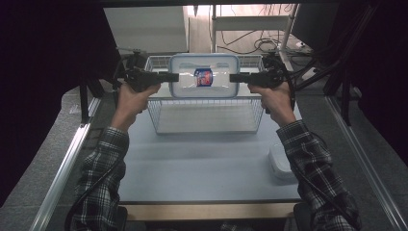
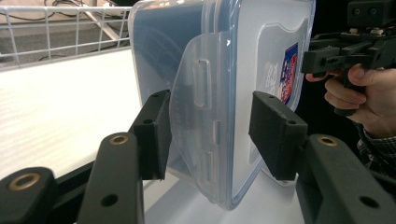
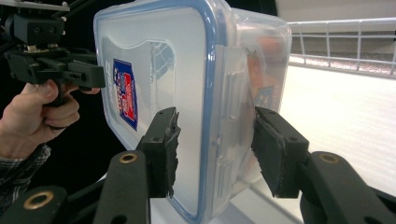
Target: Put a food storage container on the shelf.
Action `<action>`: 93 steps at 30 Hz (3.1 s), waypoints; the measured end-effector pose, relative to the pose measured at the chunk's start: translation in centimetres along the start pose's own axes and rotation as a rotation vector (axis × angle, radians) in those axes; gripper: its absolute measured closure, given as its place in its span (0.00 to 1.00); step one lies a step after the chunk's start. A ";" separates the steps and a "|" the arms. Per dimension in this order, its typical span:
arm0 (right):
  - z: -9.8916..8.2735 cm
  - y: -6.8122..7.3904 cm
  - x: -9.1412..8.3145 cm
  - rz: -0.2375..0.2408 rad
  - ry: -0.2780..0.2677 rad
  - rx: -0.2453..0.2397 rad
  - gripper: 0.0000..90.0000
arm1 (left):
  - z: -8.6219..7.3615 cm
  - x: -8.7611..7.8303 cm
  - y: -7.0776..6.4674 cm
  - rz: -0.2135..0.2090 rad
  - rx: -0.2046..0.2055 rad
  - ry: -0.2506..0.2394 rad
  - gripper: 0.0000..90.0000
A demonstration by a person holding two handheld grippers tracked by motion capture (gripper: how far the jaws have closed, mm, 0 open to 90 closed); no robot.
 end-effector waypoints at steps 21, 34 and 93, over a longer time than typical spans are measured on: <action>0.0 -1.8 0.9 -0.018 -0.035 0.024 0.55 | -1.1 1.1 1.4 -0.048 0.031 -0.063 0.53; 0.1 -1.9 1.1 -0.054 -0.008 0.013 0.55 | -1.4 1.3 1.5 -0.008 0.046 -0.060 0.53; -4.9 0.6 0.4 -0.200 -0.034 -0.258 0.73 | -7.3 0.9 -0.2 0.128 0.192 -0.067 0.52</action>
Point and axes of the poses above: each handheld gripper's, and its own axes: x roughly forward along the jaws, z roughly out of its top, y roughly to its left, the point moved 4 cm from there along x, roughly forward along the jaws, and after that the axes turned 4 degrees about -x, right-handed, at the moved point
